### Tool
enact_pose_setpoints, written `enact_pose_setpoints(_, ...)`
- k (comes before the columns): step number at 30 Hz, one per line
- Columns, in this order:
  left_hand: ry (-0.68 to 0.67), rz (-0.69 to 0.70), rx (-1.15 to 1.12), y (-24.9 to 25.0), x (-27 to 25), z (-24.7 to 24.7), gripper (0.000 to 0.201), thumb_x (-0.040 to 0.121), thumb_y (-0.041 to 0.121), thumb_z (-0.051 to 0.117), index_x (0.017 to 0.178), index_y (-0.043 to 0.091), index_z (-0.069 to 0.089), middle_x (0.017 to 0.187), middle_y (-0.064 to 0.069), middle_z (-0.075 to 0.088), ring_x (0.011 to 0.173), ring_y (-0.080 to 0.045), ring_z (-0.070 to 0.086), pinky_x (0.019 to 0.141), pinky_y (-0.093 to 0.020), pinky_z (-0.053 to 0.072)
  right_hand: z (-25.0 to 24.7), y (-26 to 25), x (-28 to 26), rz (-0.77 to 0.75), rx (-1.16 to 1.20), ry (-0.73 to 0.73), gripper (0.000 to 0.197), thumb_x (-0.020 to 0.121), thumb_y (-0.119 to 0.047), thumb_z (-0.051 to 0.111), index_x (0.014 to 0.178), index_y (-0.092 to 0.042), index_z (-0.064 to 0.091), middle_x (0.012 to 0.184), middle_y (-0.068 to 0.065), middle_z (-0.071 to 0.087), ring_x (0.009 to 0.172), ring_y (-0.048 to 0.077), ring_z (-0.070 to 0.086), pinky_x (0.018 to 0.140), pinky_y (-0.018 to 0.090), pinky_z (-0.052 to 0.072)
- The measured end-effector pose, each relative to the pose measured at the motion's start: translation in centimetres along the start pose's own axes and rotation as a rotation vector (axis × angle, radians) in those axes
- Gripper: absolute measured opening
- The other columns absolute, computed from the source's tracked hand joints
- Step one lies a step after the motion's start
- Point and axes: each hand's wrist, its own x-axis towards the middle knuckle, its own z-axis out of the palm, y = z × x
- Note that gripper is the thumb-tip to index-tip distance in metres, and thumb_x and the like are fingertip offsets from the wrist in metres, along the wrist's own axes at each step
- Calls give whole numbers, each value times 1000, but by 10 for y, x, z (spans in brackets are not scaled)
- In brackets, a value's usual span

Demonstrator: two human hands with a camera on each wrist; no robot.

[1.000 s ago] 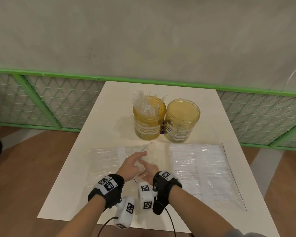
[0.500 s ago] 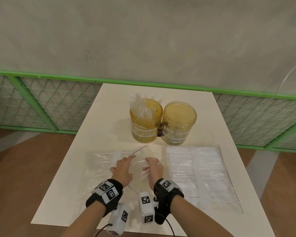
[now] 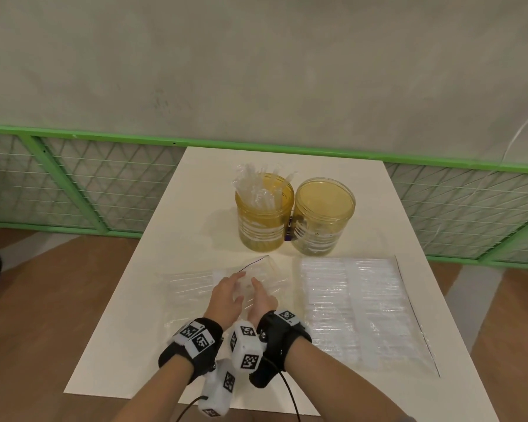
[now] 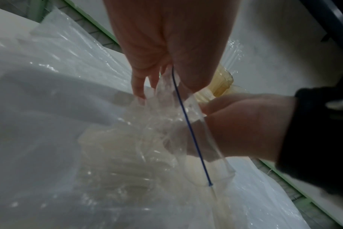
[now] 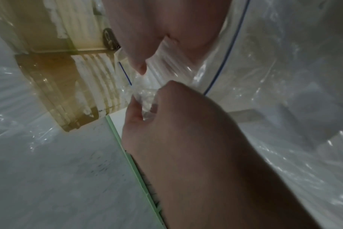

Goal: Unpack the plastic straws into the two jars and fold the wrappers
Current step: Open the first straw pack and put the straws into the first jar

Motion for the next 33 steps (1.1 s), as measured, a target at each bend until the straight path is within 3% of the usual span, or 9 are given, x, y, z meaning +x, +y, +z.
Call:
enact_pose_setpoints(2, -15, -20, 2, 0, -2, 0, 56, 85, -1, 52, 138, 15, 39, 123, -12, 50, 120, -24, 46, 100, -23, 33, 0, -3, -4, -26, -12, -3, 19, 93, -19, 52, 97, 0, 57, 90, 11, 60, 86, 25, 57, 72, 29, 43)
enact_pose_setpoints(5, -17, -76, -1, -7, -3, -5, 59, 84, -2, 50, 140, 13, 36, 133, -12, 44, 129, -25, 39, 106, -31, 31, -3, -9, -4, -140, -16, 27, 15, 82, -7, 52, 68, -5, 56, 68, 4, 58, 59, 18, 52, 45, 22, 40)
enact_pose_setpoints(8, -49, -135, 120, -13, -4, -12, 60, 87, 8, 50, 142, 21, 31, 136, -7, 39, 131, -24, 33, 107, -40, 28, -14, -17, 8, -214, 51, 81, 21, 79, -7, 52, 59, -8, 59, 71, 6, 63, 65, 23, 57, 54, 26, 43)
enact_pose_setpoints(12, -117, -138, 158, -16, -5, -14, 64, 82, 14, 60, 139, 28, 35, 136, -4, 34, 130, -22, 29, 107, -43, 30, -34, -29, 13, -224, 220, 93, 18, 85, -7, 55, 67, -6, 58, 73, 8, 63, 69, 21, 59, 62, 30, 46)
enact_pose_setpoints(15, -107, -91, 112, -17, -2, -10, 54, 82, 7, 60, 132, 22, 45, 128, -9, 43, 124, -24, 35, 105, -34, 33, -31, -21, 12, -193, 214, 12, 13, 73, -14, 69, 78, -7, 58, 92, 11, 63, 85, 22, 61, 76, 32, 49)
enact_pose_setpoints(18, -65, -32, 86, -15, -2, -4, 43, 85, 5, 58, 126, 16, 53, 115, -10, 51, 115, -24, 47, 98, -25, 33, -19, -1, 17, -86, 148, -7, 76, 46, -36, 86, 109, -20, 46, 115, 9, 57, 109, 23, 57, 89, 33, 48)
enact_pose_setpoints(22, -12, 3, 54, -14, -6, -1, 37, 86, 4, 57, 122, 13, 57, 104, -5, 53, 107, -24, 53, 92, -21, 35, -6, 2, 8, -116, 71, -4, 32, 74, -23, 77, 96, -3, 64, 95, 11, 67, 90, 24, 62, 75, 29, 47)
enact_pose_setpoints(26, -50, -20, 28, -13, -8, -8, 44, 86, 1, 53, 129, 14, 52, 110, -8, 52, 112, -22, 50, 93, -18, 31, -7, -10, 10, -175, 61, 71, 9, 82, -5, 56, 73, -3, 58, 69, 10, 61, 58, 22, 55, 51, 26, 45)
enact_pose_setpoints(33, -37, -104, 7, -22, -11, -10, 51, 85, -5, 46, 133, 14, 46, 119, -15, 50, 119, -27, 45, 100, -25, 31, -18, -56, 1, -497, 15, 100, 10, 85, 0, 51, 86, -9, 54, 70, 9, 56, 65, 22, 55, 64, 30, 47)
